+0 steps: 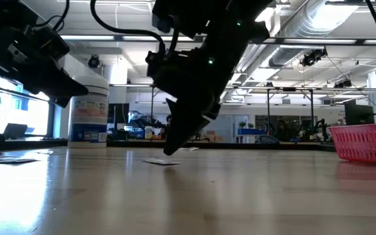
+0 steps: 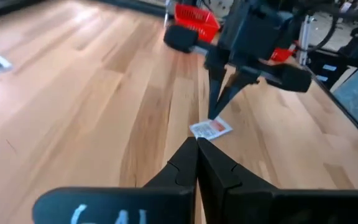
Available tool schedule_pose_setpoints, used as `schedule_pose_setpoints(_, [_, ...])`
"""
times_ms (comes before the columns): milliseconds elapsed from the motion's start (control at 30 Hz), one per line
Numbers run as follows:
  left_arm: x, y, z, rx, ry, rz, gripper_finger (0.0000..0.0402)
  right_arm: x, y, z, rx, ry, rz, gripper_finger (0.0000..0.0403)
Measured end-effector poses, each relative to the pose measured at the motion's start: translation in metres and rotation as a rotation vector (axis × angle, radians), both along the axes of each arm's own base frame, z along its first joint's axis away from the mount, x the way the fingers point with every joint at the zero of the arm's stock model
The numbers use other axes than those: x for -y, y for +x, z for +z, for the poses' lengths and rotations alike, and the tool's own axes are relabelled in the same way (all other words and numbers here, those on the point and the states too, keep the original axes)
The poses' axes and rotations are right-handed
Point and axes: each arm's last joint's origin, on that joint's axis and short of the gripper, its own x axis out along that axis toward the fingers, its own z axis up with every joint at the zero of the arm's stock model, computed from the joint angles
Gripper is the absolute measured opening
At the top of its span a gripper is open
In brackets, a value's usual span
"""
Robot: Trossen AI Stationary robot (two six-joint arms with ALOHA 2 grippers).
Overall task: Pick & Place First Aid Supplies
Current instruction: Put the orange ointment pack into the bottom red basket
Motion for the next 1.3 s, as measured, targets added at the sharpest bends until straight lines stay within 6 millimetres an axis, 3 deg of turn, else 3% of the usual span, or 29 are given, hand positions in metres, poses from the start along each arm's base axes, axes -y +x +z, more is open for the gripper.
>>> schedule_pose_setpoints(233, [0.002, 0.013, -0.006, -0.023, -0.051, -0.051, 0.0000, -0.001, 0.007, 0.011, 0.041, 0.001, 0.003, 0.0001])
schedule_pose_setpoints(567, [0.004, 0.036, -0.018, -0.049, -0.021, -0.075, 0.0000, -0.010, -0.009, 0.007, -0.161, -0.046, 0.166, 0.0016])
schedule_pose_setpoints(767, [0.004, 0.066, -0.024, -0.164, -0.003, -0.052, 0.0000, -0.030, -0.011, 0.009, -0.127, -0.126, 0.304, 0.0058])
schedule_pose_setpoints(1033, [0.007, 0.110, -0.031, -0.225, -0.002, -0.105, 0.0000, -0.039, -0.013, 0.010, -0.106, -0.201, 0.238, 0.0123])
schedule_pose_setpoints(1300, [0.011, 0.146, -0.035, -0.243, -0.027, -0.191, 0.0000, -0.051, -0.022, 0.008, -0.152, -0.181, 0.219, 0.0145])
